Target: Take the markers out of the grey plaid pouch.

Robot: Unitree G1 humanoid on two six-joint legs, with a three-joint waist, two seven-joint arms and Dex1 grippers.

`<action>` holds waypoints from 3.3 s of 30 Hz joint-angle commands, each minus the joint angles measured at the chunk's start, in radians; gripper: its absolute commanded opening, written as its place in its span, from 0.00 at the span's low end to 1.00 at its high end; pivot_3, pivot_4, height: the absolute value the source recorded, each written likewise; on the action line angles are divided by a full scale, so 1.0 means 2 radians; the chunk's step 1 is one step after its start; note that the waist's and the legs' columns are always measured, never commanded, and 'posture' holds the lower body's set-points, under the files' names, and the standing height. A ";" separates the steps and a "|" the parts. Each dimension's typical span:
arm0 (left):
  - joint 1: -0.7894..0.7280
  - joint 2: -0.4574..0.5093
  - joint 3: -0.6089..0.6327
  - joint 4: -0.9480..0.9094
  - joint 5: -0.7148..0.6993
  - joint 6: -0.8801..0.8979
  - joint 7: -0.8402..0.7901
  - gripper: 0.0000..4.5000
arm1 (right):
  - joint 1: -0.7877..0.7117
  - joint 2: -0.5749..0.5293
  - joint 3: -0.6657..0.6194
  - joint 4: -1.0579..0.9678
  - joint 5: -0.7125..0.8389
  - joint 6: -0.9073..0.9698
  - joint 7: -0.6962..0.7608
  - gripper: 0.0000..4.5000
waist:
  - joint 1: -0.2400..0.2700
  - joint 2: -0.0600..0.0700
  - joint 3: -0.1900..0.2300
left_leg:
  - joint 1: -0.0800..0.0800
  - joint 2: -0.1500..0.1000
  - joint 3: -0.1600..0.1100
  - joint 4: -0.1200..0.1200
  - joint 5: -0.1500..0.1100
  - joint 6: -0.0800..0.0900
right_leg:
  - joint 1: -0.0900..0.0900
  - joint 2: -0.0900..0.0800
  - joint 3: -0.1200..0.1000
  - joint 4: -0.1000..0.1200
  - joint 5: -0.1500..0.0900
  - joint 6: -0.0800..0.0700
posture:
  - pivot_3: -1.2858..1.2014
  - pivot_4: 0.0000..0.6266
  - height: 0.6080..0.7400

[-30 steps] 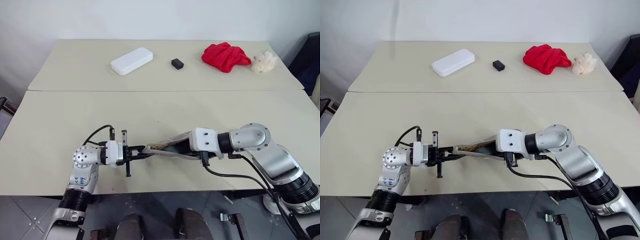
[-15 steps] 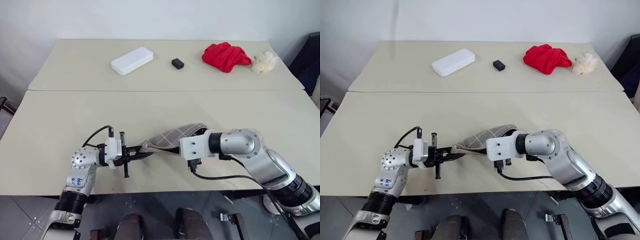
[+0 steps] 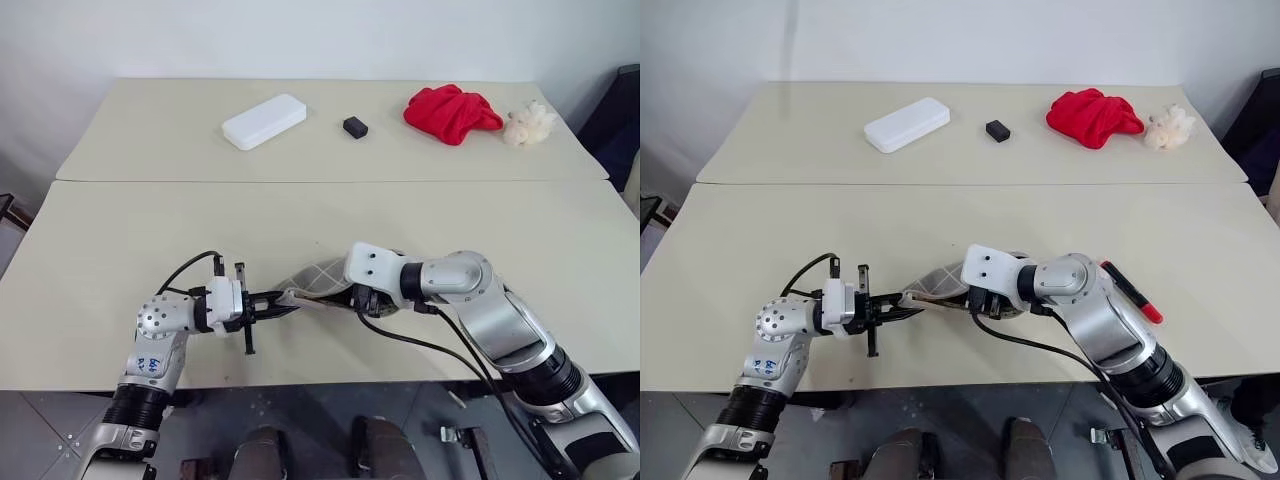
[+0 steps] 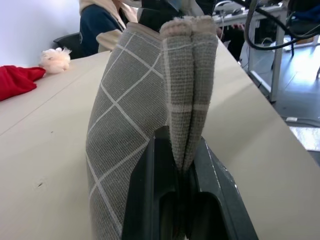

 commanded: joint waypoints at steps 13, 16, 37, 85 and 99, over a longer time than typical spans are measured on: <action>0.020 0.014 0.011 0.004 -0.016 0.045 0.017 0.00 | 0.025 -0.088 -0.129 -0.027 0.191 -0.127 0.147 0.24 | 0.000 0.000 0.000 | 0.000 0.000 0.000 0.000 0.000 0.000 | 0.000 0.000 0.000 0.000 0.000 0.000 | 0.52 0.24 1.00; 0.020 0.016 0.008 -0.007 -0.036 0.068 0.013 0.00 | 0.036 -0.133 -0.109 -0.045 0.211 -0.098 0.181 0.24 | 0.000 0.000 0.000 | 0.000 0.000 0.000 0.000 0.000 0.000 | 0.000 0.000 0.000 0.000 0.000 0.000 | 0.52 0.24 1.00; -0.027 -0.019 0.068 -0.018 -0.069 0.090 0.082 0.00 | -0.022 -0.214 0.006 -0.052 0.156 0.079 0.019 0.24 | 0.012 0.000 0.000 | 0.000 0.000 0.000 0.000 0.000 0.000 | 0.000 0.000 0.000 0.000 0.000 0.000 | 0.52 0.24 1.00; -0.008 0.037 0.064 -0.026 -0.077 0.136 0.041 0.00 | -0.014 -0.086 -0.263 0.094 0.972 0.112 -0.218 0.24 | 0.022 0.000 0.001 | 0.000 0.000 0.000 0.001 0.000 0.000 | 0.000 0.000 0.000 0.000 0.000 0.000 | 0.52 0.24 1.00; -0.030 -0.011 0.048 -0.046 -0.053 0.101 0.056 0.00 | 0.007 -0.042 -0.156 0.049 0.960 0.182 -0.322 0.24 | 0.023 0.000 0.000 | -0.001 0.000 0.000 0.001 0.000 0.001 | 0.000 0.000 0.000 0.000 0.000 0.000 | 0.52 0.24 1.00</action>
